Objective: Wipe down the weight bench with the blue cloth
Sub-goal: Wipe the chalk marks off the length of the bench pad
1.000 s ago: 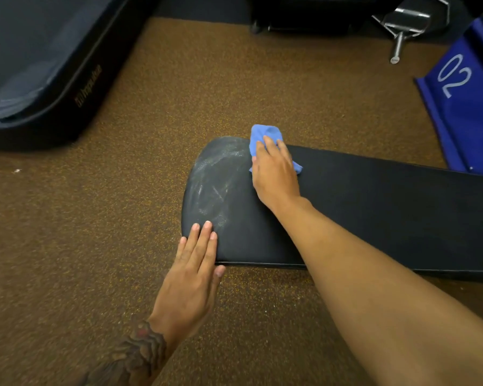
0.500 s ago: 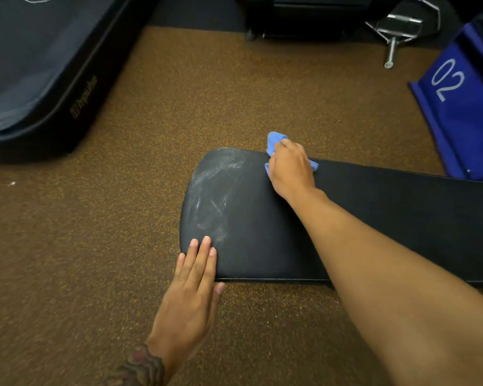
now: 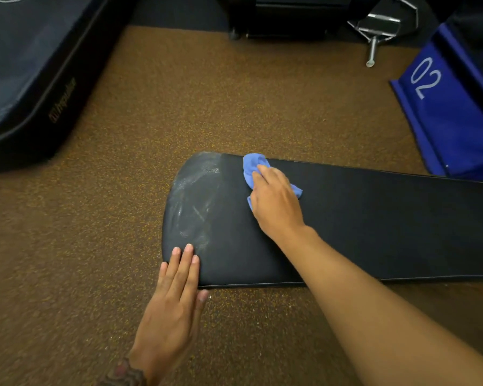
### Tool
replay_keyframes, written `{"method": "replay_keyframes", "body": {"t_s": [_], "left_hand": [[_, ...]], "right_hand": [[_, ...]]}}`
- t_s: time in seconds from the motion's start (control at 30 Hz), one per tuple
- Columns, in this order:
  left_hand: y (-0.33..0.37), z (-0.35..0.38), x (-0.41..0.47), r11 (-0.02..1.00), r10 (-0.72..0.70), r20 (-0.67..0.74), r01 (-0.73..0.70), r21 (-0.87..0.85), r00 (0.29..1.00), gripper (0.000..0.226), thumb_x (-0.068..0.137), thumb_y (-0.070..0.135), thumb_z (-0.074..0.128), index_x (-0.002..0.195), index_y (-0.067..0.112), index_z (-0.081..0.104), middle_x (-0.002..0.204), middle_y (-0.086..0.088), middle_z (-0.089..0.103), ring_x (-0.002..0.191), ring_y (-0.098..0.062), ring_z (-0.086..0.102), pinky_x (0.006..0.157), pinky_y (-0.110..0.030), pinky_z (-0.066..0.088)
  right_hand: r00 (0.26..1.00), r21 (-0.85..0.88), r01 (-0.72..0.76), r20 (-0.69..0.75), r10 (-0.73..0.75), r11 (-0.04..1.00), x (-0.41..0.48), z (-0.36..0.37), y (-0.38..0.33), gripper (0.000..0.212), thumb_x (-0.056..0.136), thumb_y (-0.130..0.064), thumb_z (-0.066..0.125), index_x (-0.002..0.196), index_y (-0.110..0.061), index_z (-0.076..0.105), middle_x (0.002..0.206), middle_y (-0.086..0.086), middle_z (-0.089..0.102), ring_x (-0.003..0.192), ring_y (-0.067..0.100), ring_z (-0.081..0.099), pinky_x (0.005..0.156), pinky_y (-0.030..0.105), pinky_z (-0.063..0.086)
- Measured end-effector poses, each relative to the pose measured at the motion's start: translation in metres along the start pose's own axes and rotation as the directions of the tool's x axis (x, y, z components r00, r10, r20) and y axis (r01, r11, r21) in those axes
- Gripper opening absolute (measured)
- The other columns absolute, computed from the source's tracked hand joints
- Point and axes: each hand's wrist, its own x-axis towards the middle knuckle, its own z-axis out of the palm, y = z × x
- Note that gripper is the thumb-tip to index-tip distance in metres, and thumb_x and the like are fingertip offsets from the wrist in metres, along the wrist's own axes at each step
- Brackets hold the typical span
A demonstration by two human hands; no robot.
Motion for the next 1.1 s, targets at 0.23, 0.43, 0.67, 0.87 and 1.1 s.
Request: {"method": "replay_keyframes", "body": {"t_s": [0.23,0.43,0.67,0.87,1.1], "left_hand": [[0.001,0.0,0.0,1.0,0.0,-0.008,0.0,0.018,1.0,0.057,0.1,0.033,0.029,0.147,0.001,0.023,0.158,-0.012,0.017,0.146,-0.031,0.011,0.118,-0.044,0.009],[0.001,0.002,-0.001,1.0,0.002,-0.012,-0.002,0.006,1.0,0.056,0.101,0.034,0.027,0.146,0.0,0.025,0.158,-0.012,0.017,0.146,-0.032,0.013,0.118,-0.045,0.01],[0.0,0.002,0.001,1.0,0.01,-0.033,-0.01,0.015,0.999,0.057,0.099,0.032,0.031,0.144,-0.002,0.028,0.157,-0.014,0.021,0.145,-0.032,0.015,0.118,-0.044,0.011],[0.0,0.004,0.0,1.0,0.0,-0.027,0.001,0.011,1.0,0.058,0.097,0.03,0.034,0.145,-0.001,0.027,0.157,-0.014,0.02,0.146,-0.032,0.014,0.117,-0.044,0.011],[0.0,0.002,0.001,1.0,-0.001,-0.023,0.001,-0.001,1.0,0.057,0.098,0.032,0.031,0.144,-0.001,0.029,0.156,-0.014,0.022,0.146,-0.032,0.013,0.118,-0.042,0.008]], "right_hand": [[0.991,0.15,-0.1,-0.068,0.111,0.984,0.062,0.005,-0.038,0.017,0.091,-0.007,0.049,0.103,-0.002,0.06,0.113,0.012,0.057,0.109,0.031,0.049,0.095,0.039,0.035],[0.982,0.179,0.185,-0.061,-0.177,0.966,-0.005,0.003,-0.042,0.027,0.076,-0.011,0.066,0.101,-0.003,0.062,0.112,0.014,0.061,0.106,0.033,0.055,0.093,0.044,0.045],[0.986,0.101,-0.163,-0.028,0.166,0.981,0.009,-0.013,0.03,0.034,0.081,-0.011,0.067,0.112,0.001,0.059,0.121,0.015,0.057,0.113,0.034,0.051,0.091,0.04,0.042],[0.986,0.186,-0.16,-0.027,0.167,0.969,0.069,-0.002,-0.011,0.013,0.088,-0.005,0.052,0.095,-0.002,0.062,0.11,0.013,0.058,0.108,0.032,0.049,0.088,0.038,0.036],[0.981,0.213,0.187,0.02,-0.195,0.959,-0.024,-0.003,-0.038,0.044,0.079,-0.017,0.07,0.118,-0.002,0.057,0.133,0.011,0.051,0.125,0.027,0.043,0.107,0.036,0.035]]}}
